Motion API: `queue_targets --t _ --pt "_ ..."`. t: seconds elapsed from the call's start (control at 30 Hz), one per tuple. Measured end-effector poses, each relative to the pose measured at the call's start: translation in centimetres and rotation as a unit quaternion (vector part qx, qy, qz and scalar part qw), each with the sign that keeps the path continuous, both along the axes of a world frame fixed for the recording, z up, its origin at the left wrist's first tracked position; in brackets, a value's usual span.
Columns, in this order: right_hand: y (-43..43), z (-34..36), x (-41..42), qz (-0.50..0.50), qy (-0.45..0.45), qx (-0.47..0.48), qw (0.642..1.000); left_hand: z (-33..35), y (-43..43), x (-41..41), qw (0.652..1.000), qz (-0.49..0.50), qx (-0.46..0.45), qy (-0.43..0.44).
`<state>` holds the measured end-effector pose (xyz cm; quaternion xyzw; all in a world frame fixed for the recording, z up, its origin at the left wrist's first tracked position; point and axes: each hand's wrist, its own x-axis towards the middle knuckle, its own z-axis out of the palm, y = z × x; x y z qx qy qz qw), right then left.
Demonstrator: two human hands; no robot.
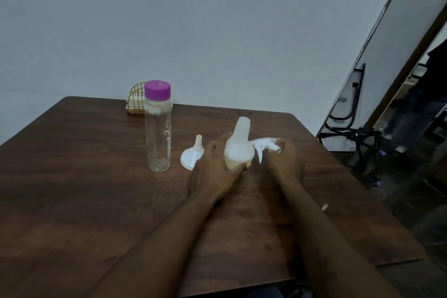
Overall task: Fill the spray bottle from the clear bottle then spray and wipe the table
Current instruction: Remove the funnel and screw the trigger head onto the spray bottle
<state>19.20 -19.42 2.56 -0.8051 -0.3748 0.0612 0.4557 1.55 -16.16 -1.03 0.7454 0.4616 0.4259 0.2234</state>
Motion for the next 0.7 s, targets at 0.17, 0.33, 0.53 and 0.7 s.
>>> queue_targets --t 0.17,0.33,0.53,0.7 --pt "1.6 6.1 -0.1 0.004 0.03 0.138 0.99 0.1 -0.1 0.0 1.0 0.0 -0.002 -0.01" --pt "2.6 12.5 -0.6 0.057 0.182 0.281 0.94 0.2 -0.4 -0.2 1.0 -0.003 -0.005 -0.009" --pt "1.8 17.2 -0.6 0.174 0.367 0.43 0.807 0.3 -0.8 -0.3 1.0 -0.003 -0.006 -0.012" --pt "1.2 17.9 -0.7 0.208 0.416 0.488 0.739 0.4 -0.8 -0.4 1.0 -0.007 -0.007 -0.01"
